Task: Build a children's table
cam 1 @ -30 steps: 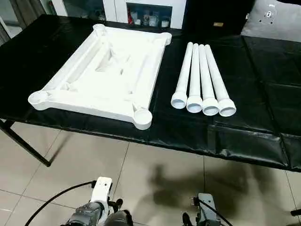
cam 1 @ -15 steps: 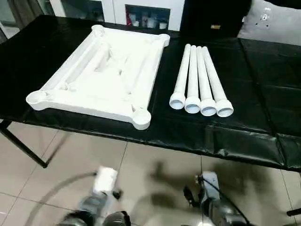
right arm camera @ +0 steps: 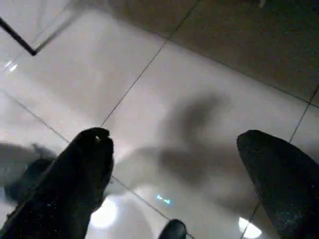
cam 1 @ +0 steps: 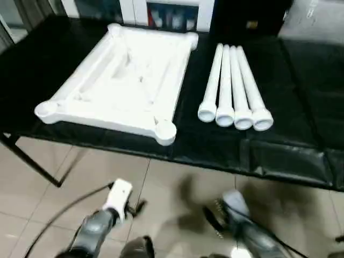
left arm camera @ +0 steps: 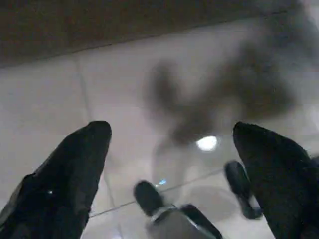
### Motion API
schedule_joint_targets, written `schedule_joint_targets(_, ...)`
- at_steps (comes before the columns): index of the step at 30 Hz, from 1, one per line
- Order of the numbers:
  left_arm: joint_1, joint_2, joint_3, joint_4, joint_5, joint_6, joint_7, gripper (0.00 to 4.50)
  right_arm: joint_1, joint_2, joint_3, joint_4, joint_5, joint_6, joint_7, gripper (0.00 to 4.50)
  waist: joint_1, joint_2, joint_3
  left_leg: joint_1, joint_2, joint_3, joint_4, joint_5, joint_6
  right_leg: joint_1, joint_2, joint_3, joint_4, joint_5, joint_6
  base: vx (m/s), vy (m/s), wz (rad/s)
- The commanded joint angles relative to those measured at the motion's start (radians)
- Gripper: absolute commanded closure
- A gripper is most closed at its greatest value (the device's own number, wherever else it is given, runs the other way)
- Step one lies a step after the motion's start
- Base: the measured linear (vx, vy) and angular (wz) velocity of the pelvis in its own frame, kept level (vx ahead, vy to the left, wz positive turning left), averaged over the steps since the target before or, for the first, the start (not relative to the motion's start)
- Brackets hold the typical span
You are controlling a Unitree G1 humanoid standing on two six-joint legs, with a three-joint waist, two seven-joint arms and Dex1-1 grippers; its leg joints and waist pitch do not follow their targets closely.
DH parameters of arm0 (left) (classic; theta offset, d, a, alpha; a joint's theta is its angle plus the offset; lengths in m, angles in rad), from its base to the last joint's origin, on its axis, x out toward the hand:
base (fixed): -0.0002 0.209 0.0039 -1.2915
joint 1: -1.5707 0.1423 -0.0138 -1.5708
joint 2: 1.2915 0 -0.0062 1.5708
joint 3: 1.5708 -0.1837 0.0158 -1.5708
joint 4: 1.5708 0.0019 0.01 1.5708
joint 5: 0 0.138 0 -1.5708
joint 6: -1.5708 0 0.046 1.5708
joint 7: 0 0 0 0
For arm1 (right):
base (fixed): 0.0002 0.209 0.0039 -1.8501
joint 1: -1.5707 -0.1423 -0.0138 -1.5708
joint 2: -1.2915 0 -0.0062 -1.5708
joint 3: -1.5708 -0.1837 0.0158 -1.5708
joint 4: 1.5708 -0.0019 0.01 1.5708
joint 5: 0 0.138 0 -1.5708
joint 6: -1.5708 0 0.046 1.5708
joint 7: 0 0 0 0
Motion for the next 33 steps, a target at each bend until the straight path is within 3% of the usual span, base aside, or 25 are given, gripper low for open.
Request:
schedule_joint_targets(1,0.046,0.014,-0.02,-0.087,-0.012,-0.007,-0.042,0.12,0.043,-0.004,-0.016,-0.095,0.058,-0.009,0.121,0.0,-0.001,0.002,-0.04,0.035,0.095,-0.05,-0.058,-0.164,0.194,0.017,-0.114,0.037,-0.052,0.419,-0.222,0.0,0.0,0.0)
schedule_joint_targets(2,0.071,0.023,-0.03,-0.131,-0.007,-0.012,-0.04,0.12,0.08,-0.01,-0.009,-0.171,0.087,0.002,0.179,0.0,-0.005,0.001,-0.034,0.033,0.1,-0.051,-0.06,-0.174,0.201,0.01,-0.108,0.035,-0.05,0.427,-0.218,0.0,0.0,0.0)
schedule_joint_targets(5,0.153,0.066,-0.049,-0.287,0.012,0.011,-0.029,0.12,0.231,-0.055,0.054,-0.519,0.202,0.152,0.313,0.0,0.003,0.003,-0.015,0.034,0.111,-0.058,-0.079,-0.292,0.193,0.003,-0.106,0.037,-0.065,0.282,-0.189,0.0,0.0,0.0)
schedule_joint_targets(6,0.169,0.077,-0.045,-0.318,0.022,0.03,-0.021,0.12,0.259,-0.068,0.067,-0.587,0.223,0.187,0.334,0.0,-0.001,0.003,-0.01,0.038,0.104,-0.056,-0.086,-0.324,0.164,0.001,-0.102,0.042,-0.076,0.184,-0.181,0.0,0.0,0.0)
schedule_joint_targets(7,0.203,0.097,-0.003,-0.383,-0.004,0.055,-0.036,0.12,0.302,-0.111,0.085,-0.724,0.266,0.244,0.368,0.0,0.001,0.009,-0.005,0.039,0.104,-0.056,-0.09,-0.34,0.148,-0.003,-0.104,0.044,-0.083,0.133,-0.187,0.0,0.0,0.0)
schedule_joint_targets(8,0.214,0.114,0.021,-0.399,-0.007,0.058,-0.027,0.12,0.317,-0.134,0.09,-0.784,0.284,0.26,0.379,0.0,0.001,0.001,0.005,0.039,0.107,-0.058,-0.098,-0.362,0.117,0.0,-0.104,0.05,-0.093,0.046,-0.189,0.0,0.0,0.0)
schedule_joint_targets(9,0.221,0.123,0.038,-0.41,-0.019,0.059,-0.032,0.12,0.325,-0.149,0.089,-0.822,0.3,0.279,0.387,0.0,0.0,0.002,0.006,0.042,0.101,-0.055,-0.098,-0.357,0.098,-0.002,-0.104,0.052,-0.099,-0.008,-0.19,0.0,0.0,0.0)
schedule_joint_targets(11,0.246,0.143,0.09,-0.465,-0.082,0.056,-0.065,0.12,0.354,-0.207,0.086,-0.967,0.368,0.348,0.419,0.0,0.001,0.003,0.013,0.044,0.099,-0.052,-0.101,-0.353,0.083,-0.007,-0.105,0.057,-0.106,-0.064,-0.191,0.0,0.0,0.0)
schedule_joint_targets(12,0.276,0.151,0.099,-0.547,-0.134,0.082,-0.114,0.12,0.368,-0.229,0.073,-1.034,0.39,0.389,0.433,0.0,0.006,0.003,0.015,0.051,0.104,-0.052,-0.103,-0.334,0.069,-0.008,-0.106,0.061,-0.11,-0.081,-0.185,0.0,0.0,0.0)
schedule_joint_targets(14,0.337,0.175,0.093,-0.733,-0.194,0.141,-0.17,0.12,0.389,-0.281,0.069,-1.144,0.446,0.462,0.456,0.0,0.011,0.003,0.015,0.052,0.11,-0.054,-0.111,-0.312,0.063,-0.003,-0.103,0.06,-0.106,-0.025,-0.194,0.0,0.0,0.0)
schedule_joint_targets(17,0.377,0.195,0.089,-0.873,-0.242,0.195,-0.17,0.12,0.419,-0.333,0.036,-1.294,0.57,0.593,0.459,0.0,0.012,0.006,0.011,0.056,0.106,-0.051,-0.102,-0.246,0.081,-0.004,-0.095,0.056,-0.092,0.125,-0.204,0.0,0.0,0.0)
schedule_joint_targets(19,0.398,0.209,0.11,-0.99,-0.282,0.252,-0.156,0.12,0.439,-0.377,-0.001,-1.414,0.638,0.659,0.438,0.0,0.018,0.004,-0.005,0.049,0.095,-0.051,-0.078,-0.098,0.13,0.012,-0.092,0.048,-0.07,0.358,-0.182,0.0,0.0,0.0)
schedule_joint_targets(20,0.411,0.222,0.133,-1.081,-0.315,0.294,-0.148,0.12,0.445,-0.393,-0.046,-1.503,0.696,0.677,0.39,0.0,0.021,0.006,-0.013,0.048,0.094,-0.054,-0.065,-0.028,0.157,0.01,-0.088,0.042,-0.059,0.461,-0.166,0.0,0.0,0.0)
schedule_joint_targets(22,0.418,0.233,0.146,-1.13,-0.344,0.323,-0.152,0.12,0.441,-0.39,-0.079,-1.554,0.724,0.676,0.342,0.0,0.021,0.004,-0.009,0.042,0.087,-0.049,-0.067,-0.052,0.156,0.008,-0.094,0.04,-0.062,0.458,-0.163,0.0,0.0,0.0)
schedule_joint_targets(24,0.419,0.248,0.153,-1.151,-0.356,0.317,-0.176,0.12,0.42,-0.371,-0.118,-1.606,0.752,0.668,0.274,0.0,0.025,0.001,-0.006,0.043,0.082,-0.048,-0.076,-0.133,0.124,0.009,-0.096,0.041,-0.075,0.313,-0.162,0.0,0.0,0.0)
schedule_joint_targets(26,0.422,0.257,0.164,-1.135,-0.349,0.303,-0.198,0.12,0.402,-0.351,-0.153,-1.655,0.752,0.688,0.218,0.0,0.027,0.002,-0.011,0.047,0.08,-0.046,-0.077,-0.161,0.099,0.011,-0.095,0.043,-0.081,0.215,-0.154,0.0,0.0,0.0)
schedule_joint_targets(28,0.386,0.24,0.214,-1.071,-0.346,0.268,-0.158,0.12,0.359,-0.282,-0.167,-1.675,0.546,0.652,0.081,0.0,0.03,0.011,-0.021,0.052,0.081,-0.046,-0.075,-0.147,0.079,0.005,-0.089,0.042,-0.08,0.181,-0.15,0.0,0.0,0.0)
schedule_joint_targets(29,0.364,0.238,0.24,-1.16,-0.35,0.336,-0.09,0.12,0.341,-0.254,-0.168,-1.673,0.525,0.648,0.037,0.0,0.024,0.004,-0.03,0.052,0.077,-0.044,-0.074,-0.131,0.057,0.005,-0.085,0.039,-0.073,0.184,-0.159,0.0,0.0,0.0)
schedule_joint_targets(30,0.338,0.237,0.253,-1.251,-0.36,0.433,-0.023,0.12,0.328,-0.244,-0.166,-1.672,0.538,0.657,0.01,0.0,0.023,-0.007,-0.031,0.055,0.081,-0.044,-0.077,-0.14,0.049,0.004,-0.086,0.04,-0.073,0.186,-0.18,0.0,0.0,0.0)
schedule_joint_targets(31,0.325,0.235,0.255,-1.279,-0.365,0.474,0.002,0.12,0.322,-0.241,-0.163,-1.669,0.536,0.659,0.0,0.0,0.025,0.0,-0.029,0.053,0.082,-0.045,-0.076,-0.14,0.045,0.009,-0.09,0.04,-0.069,0.181,-0.189,0.0,0.0,0.0)
schedule_joint_targets(32,0.28,0.23,0.251,-1.339,-0.379,0.582,0.059,0.12,0.301,-0.225,-0.146,-1.653,0.485,0.661,-0.052,0.0,0.027,-0.013,-0.023,0.058,0.083,-0.037,-0.075,-0.148,0.044,0.002,-0.085,0.043,-0.076,0.151,-0.192,0.0,0.0,0.0)
schedule_joint_targets(33,0.248,0.23,0.244,-1.364,-0.388,0.638,0.082,0.12,0.283,-0.213,-0.132,-1.641,0.441,0.662,-0.095,0.0,0.034,0.0,-0.026,0.061,0.078,-0.039,-0.074,-0.133,0.029,0.0,-0.085,0.041,-0.072,0.118,-0.194,-0.052,0.01,0.02)
